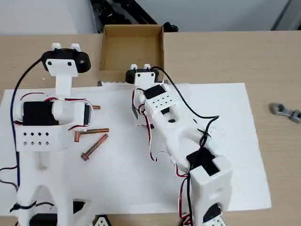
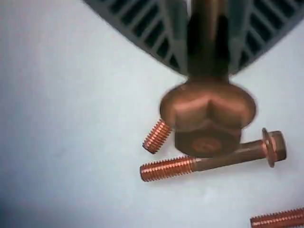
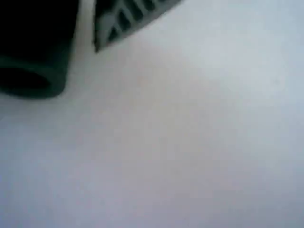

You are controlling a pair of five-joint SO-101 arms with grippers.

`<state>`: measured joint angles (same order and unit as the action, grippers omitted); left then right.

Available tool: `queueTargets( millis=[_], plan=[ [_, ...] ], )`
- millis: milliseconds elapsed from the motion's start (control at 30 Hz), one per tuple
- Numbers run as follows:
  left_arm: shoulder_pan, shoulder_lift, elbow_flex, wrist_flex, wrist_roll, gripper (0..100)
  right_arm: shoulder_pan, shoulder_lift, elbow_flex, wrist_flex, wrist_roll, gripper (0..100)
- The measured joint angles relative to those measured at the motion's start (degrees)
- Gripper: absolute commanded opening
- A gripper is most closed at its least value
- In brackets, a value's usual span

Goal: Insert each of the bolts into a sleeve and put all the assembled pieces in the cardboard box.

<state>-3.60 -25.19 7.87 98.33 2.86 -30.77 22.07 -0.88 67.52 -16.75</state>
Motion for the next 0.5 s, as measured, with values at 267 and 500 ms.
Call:
queueTargets(
  millis=[267, 500],
  plan=[
    [-0.1, 0.0, 0.0, 0.0, 0.0, 1, 0.2, 1.2, -0.7, -0.1, 0.0, 5.2],
    [-0.1, 0.0, 0.0, 0.0, 0.0, 1, 0.6, 1.3, -0.8, -0.1, 0.0, 1.4]
  ],
)
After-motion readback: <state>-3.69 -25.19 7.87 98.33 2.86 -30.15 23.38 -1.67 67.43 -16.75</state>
